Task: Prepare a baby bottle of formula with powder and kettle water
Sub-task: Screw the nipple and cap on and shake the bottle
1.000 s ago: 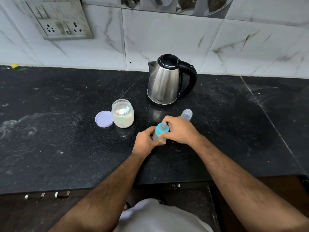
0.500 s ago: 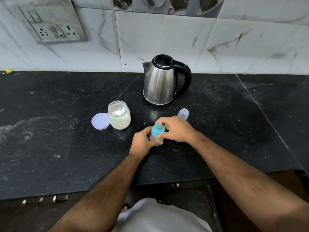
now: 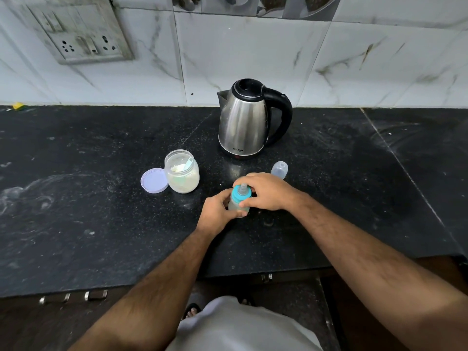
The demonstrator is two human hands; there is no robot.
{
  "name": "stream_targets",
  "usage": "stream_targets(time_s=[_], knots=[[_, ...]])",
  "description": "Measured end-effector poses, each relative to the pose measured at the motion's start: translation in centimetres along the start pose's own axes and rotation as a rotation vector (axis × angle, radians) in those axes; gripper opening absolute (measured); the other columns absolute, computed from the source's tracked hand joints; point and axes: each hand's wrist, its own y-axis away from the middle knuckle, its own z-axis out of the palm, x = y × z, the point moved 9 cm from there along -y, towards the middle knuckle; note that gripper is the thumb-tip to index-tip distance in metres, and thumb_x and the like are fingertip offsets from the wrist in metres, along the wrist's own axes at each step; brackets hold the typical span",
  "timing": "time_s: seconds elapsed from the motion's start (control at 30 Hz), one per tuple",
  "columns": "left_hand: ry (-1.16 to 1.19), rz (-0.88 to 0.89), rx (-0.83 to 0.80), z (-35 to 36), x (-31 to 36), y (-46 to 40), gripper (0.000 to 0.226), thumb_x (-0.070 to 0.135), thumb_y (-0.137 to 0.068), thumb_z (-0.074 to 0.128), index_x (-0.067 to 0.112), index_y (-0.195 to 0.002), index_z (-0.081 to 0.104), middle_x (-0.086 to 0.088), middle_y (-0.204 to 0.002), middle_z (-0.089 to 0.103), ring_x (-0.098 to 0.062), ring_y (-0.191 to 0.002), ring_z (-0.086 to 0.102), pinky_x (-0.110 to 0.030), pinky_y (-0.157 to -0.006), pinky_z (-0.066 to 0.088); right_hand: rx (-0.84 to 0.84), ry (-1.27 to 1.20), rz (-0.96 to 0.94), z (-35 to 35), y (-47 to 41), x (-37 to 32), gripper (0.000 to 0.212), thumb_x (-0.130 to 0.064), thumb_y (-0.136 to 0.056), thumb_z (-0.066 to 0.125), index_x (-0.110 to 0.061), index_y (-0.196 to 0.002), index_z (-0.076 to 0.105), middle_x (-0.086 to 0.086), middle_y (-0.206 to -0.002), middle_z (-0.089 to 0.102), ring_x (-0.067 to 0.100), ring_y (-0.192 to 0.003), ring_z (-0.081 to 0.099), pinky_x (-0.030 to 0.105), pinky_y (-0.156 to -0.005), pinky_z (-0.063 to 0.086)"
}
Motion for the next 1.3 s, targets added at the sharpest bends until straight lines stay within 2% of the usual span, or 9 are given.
stream_targets(time_s=[0.17, 0.3, 0.4, 0.5, 0.6, 0.77, 0.97, 1.2, 1.3], knots=[[-0.023, 0.036, 0.04, 0.0, 0.0, 0.2, 0.057, 0.019, -0.07, 0.086, 0.023, -0.123, 0.066, 0.011, -0.1, 0.074, 0.003, -0.09, 0.066, -0.018, -0.085, 0.051, 0.238, 0.045, 0.161, 1.2, 1.5, 0.0, 0.046, -0.049, -0.089, 0.061, -0.022, -0.124, 0.053, -0.001, -0.12, 0.063, 0.024, -0.103, 0.064, 0.038, -0.083, 0.048], [-0.032, 0.049, 0.041, 0.0, 0.0, 0.2, 0.053, 0.022, -0.074, 0.081, 0.026, -0.125, 0.065, 0.013, -0.1, 0.074, -0.002, -0.091, 0.068, -0.026, -0.085, 0.053, 0.39, 0.063, 0.324, 1.9, 2.0, -0.5, 0.049, -0.055, -0.09, 0.057, -0.016, -0.12, 0.052, 0.004, -0.111, 0.067, 0.026, -0.097, 0.066, 0.038, -0.078, 0.049], [-0.021, 0.033, 0.015, 0.0, -0.2, -0.1, 0.057, 0.024, -0.068, 0.086, 0.023, -0.122, 0.067, 0.011, -0.097, 0.074, -0.002, -0.088, 0.068, -0.023, -0.081, 0.052, 0.229, 0.031, 0.262, 1.3, 0.9, 0.4, 0.055, -0.056, -0.082, 0.066, -0.02, -0.122, 0.054, 0.001, -0.112, 0.067, 0.025, -0.104, 0.063, 0.036, -0.077, 0.046], [-0.018, 0.035, 0.004, 0.0, -0.1, -0.3, 0.059, 0.025, -0.066, 0.091, 0.02, -0.121, 0.068, 0.01, -0.1, 0.075, 0.003, -0.091, 0.067, -0.014, -0.081, 0.049, 0.03, 0.037, 0.11, 0.6, 0.1, 0.9, 0.065, -0.049, -0.076, 0.072, -0.035, -0.135, 0.049, -0.004, -0.123, 0.066, 0.021, -0.113, 0.06, 0.041, -0.091, 0.05], [-0.014, 0.031, 0.015, 0.1, -0.2, -0.2, 0.059, 0.023, -0.067, 0.09, 0.02, -0.121, 0.067, 0.01, -0.102, 0.074, 0.002, -0.092, 0.067, -0.014, -0.082, 0.049, 0.038, -0.01, 0.027, 0.6, -0.3, 0.7, 0.043, -0.049, -0.077, 0.068, -0.038, -0.116, 0.056, -0.01, -0.103, 0.068, 0.014, -0.096, 0.063, 0.044, -0.084, 0.052], [-0.037, 0.032, 0.042, 0.1, -0.3, -0.1, 0.062, 0.024, -0.069, 0.088, 0.02, -0.126, 0.065, 0.009, -0.106, 0.074, -0.002, -0.098, 0.067, -0.026, -0.09, 0.053, 0.218, -0.008, 0.044, 1.2, 1.0, 0.4, 0.04, -0.046, -0.087, 0.063, -0.029, -0.122, 0.053, -0.007, -0.11, 0.067, 0.02, -0.099, 0.064, 0.038, -0.082, 0.05], [-0.079, 0.054, 0.041, 0.2, -0.4, -0.1, 0.05, 0.024, -0.078, 0.078, 0.029, -0.126, 0.063, 0.011, -0.103, 0.074, -0.005, -0.096, 0.068, -0.039, -0.092, 0.055, 0.526, -0.091, 0.307, 2.7, 2.5, -0.3, 0.044, -0.048, -0.09, 0.062, -0.02, -0.122, 0.053, 0.004, -0.108, 0.069, 0.027, -0.095, 0.067, 0.037, -0.077, 0.049], [-0.056, 0.046, -0.003, 0.0, -0.2, -0.4, 0.065, 0.028, -0.068, 0.09, 0.023, -0.127, 0.064, 0.011, -0.108, 0.073, 0.0, -0.1, 0.066, -0.029, -0.094, 0.053, 0.079, -0.115, 0.131, 1.2, 0.6, 1.4, 0.057, -0.047, -0.082, 0.069, -0.036, -0.134, 0.049, -0.007, -0.119, 0.067, 0.018, -0.108, 0.061, 0.039, -0.09, 0.05], [-0.049, 0.033, 0.007, 0.0, -0.3, -0.3, 0.065, 0.028, -0.068, 0.09, 0.023, -0.127, 0.064, 0.011, -0.107, 0.073, 0.001, -0.1, 0.066, -0.025, -0.092, 0.052, 0.11, -0.061, 0.085, 1.1, 0.5, 0.9, 0.044, -0.047, -0.084, 0.067, -0.035, -0.124, 0.051, -0.009, -0.103, 0.068, 0.016, -0.095, 0.063, 0.035, -0.075, 0.047]])
